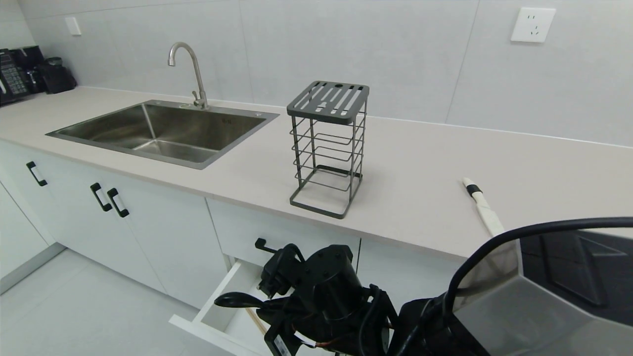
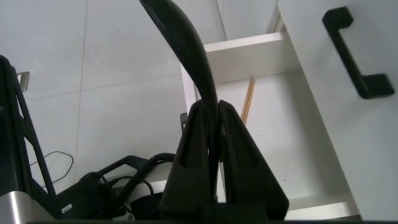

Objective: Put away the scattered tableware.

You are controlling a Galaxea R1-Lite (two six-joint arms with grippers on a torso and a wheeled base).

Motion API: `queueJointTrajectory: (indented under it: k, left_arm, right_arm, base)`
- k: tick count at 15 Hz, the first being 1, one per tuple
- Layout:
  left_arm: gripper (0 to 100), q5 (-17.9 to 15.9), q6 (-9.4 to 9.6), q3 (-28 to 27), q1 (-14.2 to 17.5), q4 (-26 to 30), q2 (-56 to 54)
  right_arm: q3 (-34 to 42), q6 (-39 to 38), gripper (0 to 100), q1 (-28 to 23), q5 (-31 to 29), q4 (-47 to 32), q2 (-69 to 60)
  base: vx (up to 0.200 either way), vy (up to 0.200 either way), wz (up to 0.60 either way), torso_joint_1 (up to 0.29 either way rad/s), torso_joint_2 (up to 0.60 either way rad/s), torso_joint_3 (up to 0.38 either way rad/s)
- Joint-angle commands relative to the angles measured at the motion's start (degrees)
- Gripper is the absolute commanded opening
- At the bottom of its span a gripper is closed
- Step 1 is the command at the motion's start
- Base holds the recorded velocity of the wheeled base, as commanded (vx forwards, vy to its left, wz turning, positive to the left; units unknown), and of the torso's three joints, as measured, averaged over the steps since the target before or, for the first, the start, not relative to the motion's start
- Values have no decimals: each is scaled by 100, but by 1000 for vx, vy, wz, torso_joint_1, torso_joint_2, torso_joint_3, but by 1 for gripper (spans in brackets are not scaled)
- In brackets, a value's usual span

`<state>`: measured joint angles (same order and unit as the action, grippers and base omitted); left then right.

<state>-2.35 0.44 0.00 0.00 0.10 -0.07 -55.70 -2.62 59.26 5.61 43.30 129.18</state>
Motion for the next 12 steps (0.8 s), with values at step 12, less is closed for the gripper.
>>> queueJointTrajectory:
  k: [12]
  left_arm:
    - [100, -2, 0, 0, 0, -1, 7]
  right_arm:
    - [-2, 7, 0, -55, 2, 12, 125]
  base:
    - [0, 0, 0, -148, 289, 136]
